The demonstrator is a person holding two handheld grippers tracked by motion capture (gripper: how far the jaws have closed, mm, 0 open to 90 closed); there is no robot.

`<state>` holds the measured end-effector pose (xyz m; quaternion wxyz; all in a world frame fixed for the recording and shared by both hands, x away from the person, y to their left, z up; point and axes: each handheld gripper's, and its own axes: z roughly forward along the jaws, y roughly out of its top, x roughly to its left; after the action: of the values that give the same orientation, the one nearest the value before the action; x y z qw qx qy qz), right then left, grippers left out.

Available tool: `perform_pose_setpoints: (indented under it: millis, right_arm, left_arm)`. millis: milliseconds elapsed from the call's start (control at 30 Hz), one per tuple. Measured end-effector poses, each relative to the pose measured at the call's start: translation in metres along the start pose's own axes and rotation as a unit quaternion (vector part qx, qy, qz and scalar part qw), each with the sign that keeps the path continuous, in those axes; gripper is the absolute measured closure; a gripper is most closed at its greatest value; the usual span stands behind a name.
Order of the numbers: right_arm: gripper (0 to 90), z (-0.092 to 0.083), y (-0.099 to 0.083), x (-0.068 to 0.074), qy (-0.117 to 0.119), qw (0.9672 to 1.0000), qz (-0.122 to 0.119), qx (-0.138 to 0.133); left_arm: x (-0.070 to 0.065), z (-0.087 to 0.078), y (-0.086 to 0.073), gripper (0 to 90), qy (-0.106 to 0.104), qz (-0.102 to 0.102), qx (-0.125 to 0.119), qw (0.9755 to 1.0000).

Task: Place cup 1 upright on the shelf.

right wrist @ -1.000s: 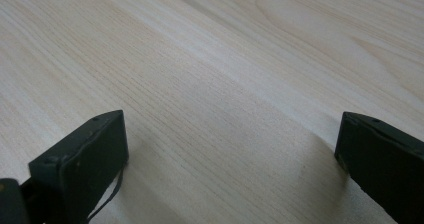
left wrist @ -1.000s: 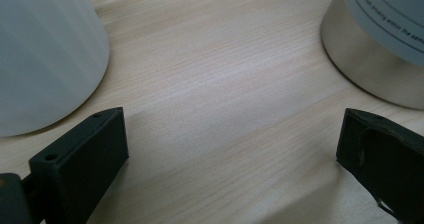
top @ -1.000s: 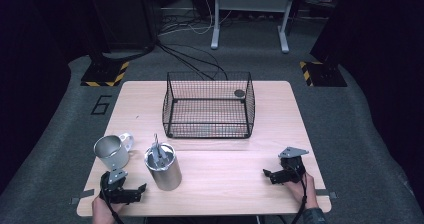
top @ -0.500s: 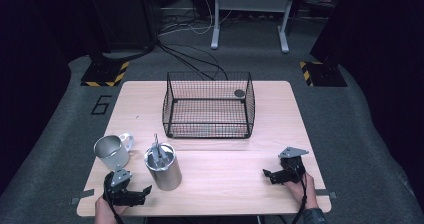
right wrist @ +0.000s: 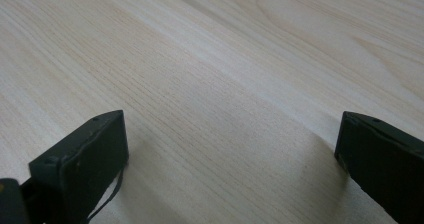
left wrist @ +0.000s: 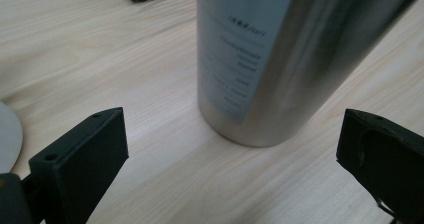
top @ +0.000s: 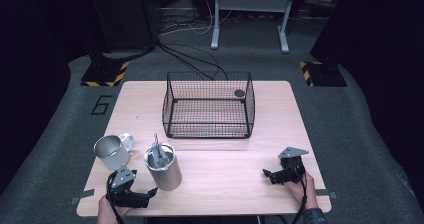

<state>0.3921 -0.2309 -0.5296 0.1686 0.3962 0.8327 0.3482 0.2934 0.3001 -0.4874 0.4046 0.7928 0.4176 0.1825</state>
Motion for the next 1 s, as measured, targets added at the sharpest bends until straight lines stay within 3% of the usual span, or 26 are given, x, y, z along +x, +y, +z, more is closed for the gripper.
perform_pose_setpoints:
  millis: [67, 267, 333, 700, 1000]
  right_arm:
    - [0.1, 0.0, 0.0, 0.0, 0.0, 1.0, 0.0, 0.001]
    - [0.1, 0.0, 0.0, 0.0, 0.0, 1.0, 0.0, 0.001]
    - [0.1, 0.0, 0.0, 0.0, 0.0, 1.0, 0.0, 0.001]
    - [0.1, 0.0, 0.0, 0.0, -0.001, 1.0, -0.001, 0.0]
    - [0.1, 0.0, 0.0, 0.0, -0.001, 1.0, -0.001, 0.001]
  left_arm:
    - [0.0, -0.003, 0.003, 0.0, -0.004, 0.008, -0.002, 1.0]
    - [-0.003, -0.01, 0.011, 0.0, -0.022, -0.004, -0.032, 0.9992]
    - [-0.004, -0.012, 0.016, 0.0, -0.029, 0.004, -0.037, 0.9989]
    - [-0.009, -0.012, 0.038, 0.0, -0.037, 0.025, -0.059, 0.9972]
    - [-0.007, -0.007, 0.048, 0.0, -0.044, 0.022, -0.074, 0.996]
